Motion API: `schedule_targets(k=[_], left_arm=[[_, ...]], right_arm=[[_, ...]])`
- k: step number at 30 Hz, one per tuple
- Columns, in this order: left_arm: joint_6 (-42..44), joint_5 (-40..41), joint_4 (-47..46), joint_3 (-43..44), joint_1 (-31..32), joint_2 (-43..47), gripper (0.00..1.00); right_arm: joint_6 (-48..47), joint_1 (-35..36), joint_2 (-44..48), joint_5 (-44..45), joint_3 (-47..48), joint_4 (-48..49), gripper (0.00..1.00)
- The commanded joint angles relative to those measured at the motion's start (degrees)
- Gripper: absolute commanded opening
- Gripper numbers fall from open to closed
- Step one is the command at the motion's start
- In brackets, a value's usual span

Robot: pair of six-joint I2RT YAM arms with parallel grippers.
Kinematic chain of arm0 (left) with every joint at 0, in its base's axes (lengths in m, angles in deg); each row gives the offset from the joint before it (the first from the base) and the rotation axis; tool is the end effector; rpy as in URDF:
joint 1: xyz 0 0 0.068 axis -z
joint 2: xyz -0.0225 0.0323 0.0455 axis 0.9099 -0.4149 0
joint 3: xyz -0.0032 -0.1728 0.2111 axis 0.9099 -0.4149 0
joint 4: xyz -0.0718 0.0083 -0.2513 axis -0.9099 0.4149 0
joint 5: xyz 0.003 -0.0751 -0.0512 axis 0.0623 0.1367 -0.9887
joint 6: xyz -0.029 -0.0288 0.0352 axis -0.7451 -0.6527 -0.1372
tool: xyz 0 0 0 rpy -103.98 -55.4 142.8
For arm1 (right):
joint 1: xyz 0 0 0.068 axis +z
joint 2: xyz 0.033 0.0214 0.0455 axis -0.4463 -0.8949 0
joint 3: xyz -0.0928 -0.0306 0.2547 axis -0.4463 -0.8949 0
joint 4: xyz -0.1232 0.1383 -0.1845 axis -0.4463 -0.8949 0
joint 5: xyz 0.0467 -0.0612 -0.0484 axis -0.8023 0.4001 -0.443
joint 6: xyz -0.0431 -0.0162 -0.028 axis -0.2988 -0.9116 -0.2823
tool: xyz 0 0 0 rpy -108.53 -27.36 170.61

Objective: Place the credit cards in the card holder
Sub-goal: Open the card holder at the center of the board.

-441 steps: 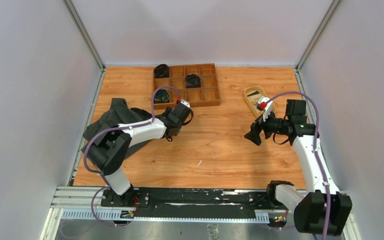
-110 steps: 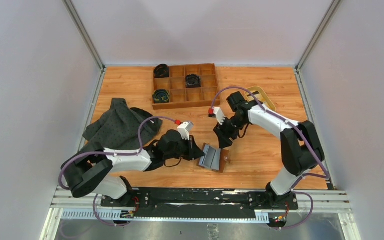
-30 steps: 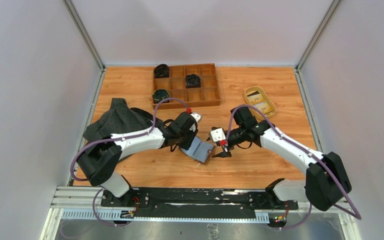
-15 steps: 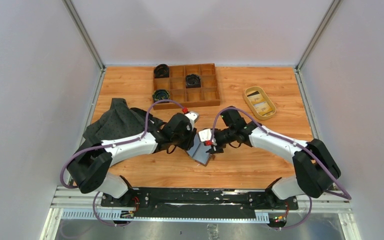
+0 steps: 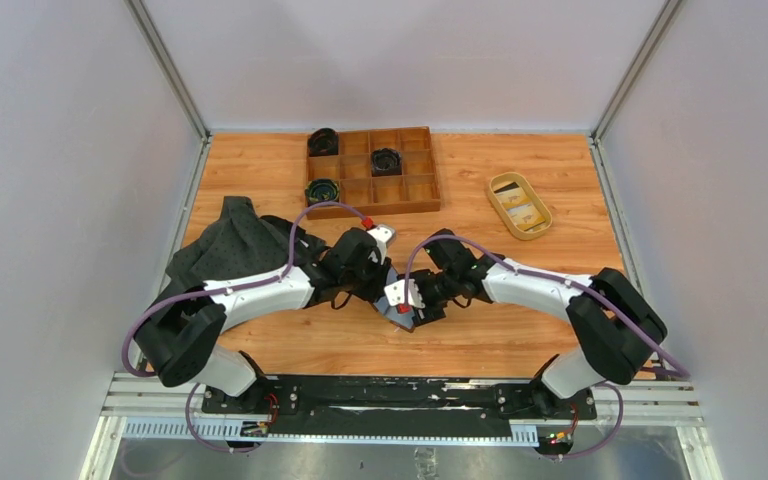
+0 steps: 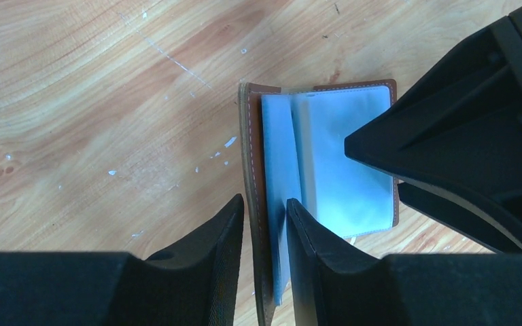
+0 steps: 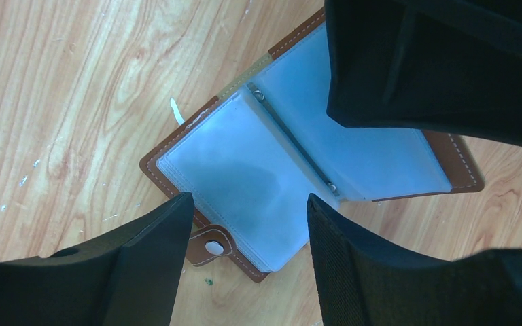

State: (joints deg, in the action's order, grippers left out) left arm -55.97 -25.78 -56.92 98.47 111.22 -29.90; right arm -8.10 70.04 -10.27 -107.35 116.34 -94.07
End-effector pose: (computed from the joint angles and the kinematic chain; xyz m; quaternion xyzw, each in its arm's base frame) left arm 0.2015 -0.2084 0.1844 0.2227 0.8995 -0.2121 0.3103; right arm 0.1929 0.2118 0.1816 -0.7856 0.4488 0.2288 0.3591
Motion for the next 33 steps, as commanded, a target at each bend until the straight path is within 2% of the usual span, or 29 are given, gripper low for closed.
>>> schedule_targets(k=[1,8,16,24,33], left_arm=[[0.18,-1.32,-1.38,-0.97,-0.64,-0.66,0.33],[0.77,-2.91,-1.56,-0.87,-0.96,-1.48,0.28],[1.73,-5.36,-1.65,-0.72,-1.18,-2.99,0.18],[2.61,-7.47,-1.76,-0.18,-1.26,-4.26,0.17],[2.73,-8.47,-1.83,-0.09,-1.78,-4.63,0.2]], right_arm=[[-0.89,1.52,-1.09,3.02,-0.11,0.28,0.66],[1.27,2.5,-2.49,6.06,0.99,0.83,0.64],[5.76,2.53,-1.99,7.22,1.93,2.37,0.52],[10.19,2.53,-1.74,7.85,2.39,4.27,0.44],[18.06,2.21,-2.36,8.2,3.36,6.51,0.41]])
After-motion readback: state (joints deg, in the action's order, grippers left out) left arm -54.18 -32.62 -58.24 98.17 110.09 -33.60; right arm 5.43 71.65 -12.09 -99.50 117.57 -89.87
